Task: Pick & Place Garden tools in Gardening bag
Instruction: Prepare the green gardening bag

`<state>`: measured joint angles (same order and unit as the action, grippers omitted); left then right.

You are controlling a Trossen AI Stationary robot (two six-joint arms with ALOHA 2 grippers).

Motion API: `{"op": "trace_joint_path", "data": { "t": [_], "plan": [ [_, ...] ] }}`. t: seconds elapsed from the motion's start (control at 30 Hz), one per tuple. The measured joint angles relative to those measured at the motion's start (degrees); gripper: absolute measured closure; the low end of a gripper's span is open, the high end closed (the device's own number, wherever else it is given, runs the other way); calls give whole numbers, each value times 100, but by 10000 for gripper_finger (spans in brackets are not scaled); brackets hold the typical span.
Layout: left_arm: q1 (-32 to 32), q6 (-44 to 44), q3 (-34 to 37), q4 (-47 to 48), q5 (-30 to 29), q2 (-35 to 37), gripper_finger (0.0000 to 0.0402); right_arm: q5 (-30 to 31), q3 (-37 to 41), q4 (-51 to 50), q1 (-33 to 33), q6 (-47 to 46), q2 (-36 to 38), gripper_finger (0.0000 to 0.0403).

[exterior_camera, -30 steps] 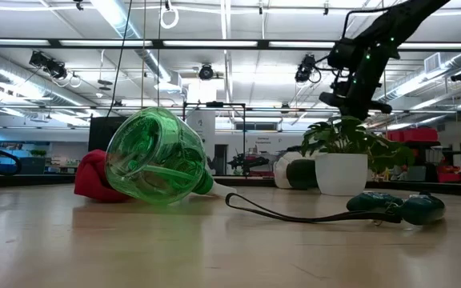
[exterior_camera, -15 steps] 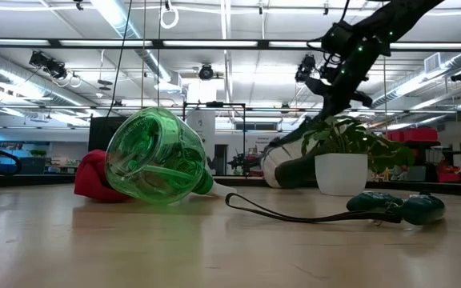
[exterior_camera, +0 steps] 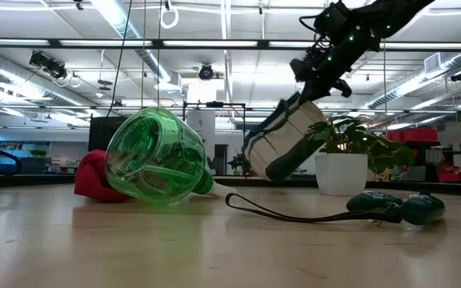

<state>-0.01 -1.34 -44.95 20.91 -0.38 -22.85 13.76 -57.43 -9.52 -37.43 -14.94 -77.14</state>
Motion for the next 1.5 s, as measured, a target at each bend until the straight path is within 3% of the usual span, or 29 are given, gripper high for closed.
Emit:
{"op": "trace_joint_path", "data": {
  "t": [0.37, 1.0, 1.5],
  "plan": [
    [-2, 0, 0, 0, 0, -2, 346, 253, 0, 698, 727, 44, 0, 402],
    [-2, 0, 0, 0, -2, -2, 346, 1851, -4, 1481, 2378, 500, -80, 402],
    [-1, 0, 0, 26, -1, 0, 346, 1834, -4, 3009, 2994, 951, -1075, 402]
  ]
}}
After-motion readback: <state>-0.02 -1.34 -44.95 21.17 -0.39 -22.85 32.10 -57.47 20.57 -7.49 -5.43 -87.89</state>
